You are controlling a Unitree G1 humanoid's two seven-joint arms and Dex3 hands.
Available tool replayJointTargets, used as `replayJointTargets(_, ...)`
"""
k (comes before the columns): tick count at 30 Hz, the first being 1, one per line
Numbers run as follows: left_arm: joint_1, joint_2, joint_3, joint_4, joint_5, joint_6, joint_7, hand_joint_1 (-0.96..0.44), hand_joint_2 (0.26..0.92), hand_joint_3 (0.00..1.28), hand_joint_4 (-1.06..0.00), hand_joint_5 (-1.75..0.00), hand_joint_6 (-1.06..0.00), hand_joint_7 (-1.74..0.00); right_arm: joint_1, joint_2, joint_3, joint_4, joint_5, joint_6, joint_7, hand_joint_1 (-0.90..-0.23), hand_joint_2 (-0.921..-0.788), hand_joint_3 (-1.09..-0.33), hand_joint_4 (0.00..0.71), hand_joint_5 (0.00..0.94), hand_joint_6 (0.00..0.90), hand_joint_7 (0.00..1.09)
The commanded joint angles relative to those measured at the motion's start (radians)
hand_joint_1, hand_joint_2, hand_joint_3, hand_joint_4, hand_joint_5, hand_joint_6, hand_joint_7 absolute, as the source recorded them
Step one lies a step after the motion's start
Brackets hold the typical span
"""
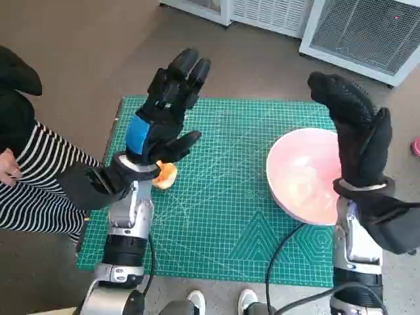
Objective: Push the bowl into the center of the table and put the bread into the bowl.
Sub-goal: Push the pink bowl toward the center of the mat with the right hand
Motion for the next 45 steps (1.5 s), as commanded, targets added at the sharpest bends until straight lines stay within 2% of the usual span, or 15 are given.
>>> replayJointTargets(1, 0.007, -0.001, -0.005, -0.011, 0.001, 0.008, 0.0, -0.63, 0.921, 0.32, -0.05, -0.05, 0.0, -0.35, 0.028, 0.0, -0.005, -0.002, 0.009, 0.009, 0.002, -0.681, -0.921, -0.689, 0.148, 0.004, 0.032, 0.51)
replayJointTargets(25, 0.005, 0.0, -0.009, -0.009, 0.005, 0.008, -0.002, -0.63, 0.921, 0.33, -0.05, -0.05, 0.0, -0.36, 0.043, 0.003, -0.009, -0.021, 0.009, 0.021, -0.004, -0.673, -0.921, -0.69, 0.152, 0.003, 0.04, 0.5)
replayJointTargets(27, 0.004, 0.0, -0.005, -0.004, -0.007, 0.012, -0.01, -0.63, 0.921, 0.33, -0.05, -0.05, 0.0, -0.35, 0.057, -0.016, -0.027, -0.03, 0.019, 0.018, 0.005, -0.674, -0.921, -0.69, 0.15, 0.002, 0.035, 0.5)
replayJointTargets(30, 0.003, -0.001, -0.002, 0.004, -0.017, 0.012, -0.019, -0.62, 0.921, 0.33, -0.04, -0.04, 0.0, -0.35, 0.069, -0.058, -0.075, -0.006, 0.049, 0.004, 0.028, -0.674, -0.921, -0.694, 0.142, 0.001, 0.021, 0.49)
replayJointTargets(33, 0.007, -0.003, -0.001, 0.0, -0.021, 0.012, -0.023, -0.61, 0.921, 0.33, -0.04, -0.04, 0.0, -0.35, 0.08, -0.091, -0.121, 0.027, 0.067, -0.014, 0.039, -0.67, -0.921, -0.698, 0.134, 0.0, 0.015, 0.49)
replayJointTargets(36, 0.012, -0.005, 0.0, -0.005, -0.021, 0.011, -0.024, -0.61, 0.921, 0.33, -0.04, -0.05, 0.0, -0.35, 0.089, -0.108, -0.151, 0.047, 0.072, -0.029, 0.035, -0.667, -0.921, -0.705, 0.129, 0.0, 0.011, 0.49)
replayJointTargets(42, 0.019, -0.005, 0.001, -0.009, -0.019, 0.008, -0.024, -0.61, 0.921, 0.33, -0.04, -0.05, 0.0, -0.35, 0.113, -0.142, -0.234, 0.116, 0.056, -0.065, -0.028, -0.67, -0.921, -0.719, 0.125, 0.0, 0.002, 0.49)
replayJointTargets(45, 0.02, -0.002, 0.002, -0.008, -0.013, 0.002, -0.023, -0.61, 0.921, 0.33, -0.04, -0.05, 0.0, -0.35, 0.114, -0.162, -0.283, 0.192, 0.053, -0.095, -0.062, -0.668, -0.921, -0.722, 0.124, 0.0, 0.0, 0.49)
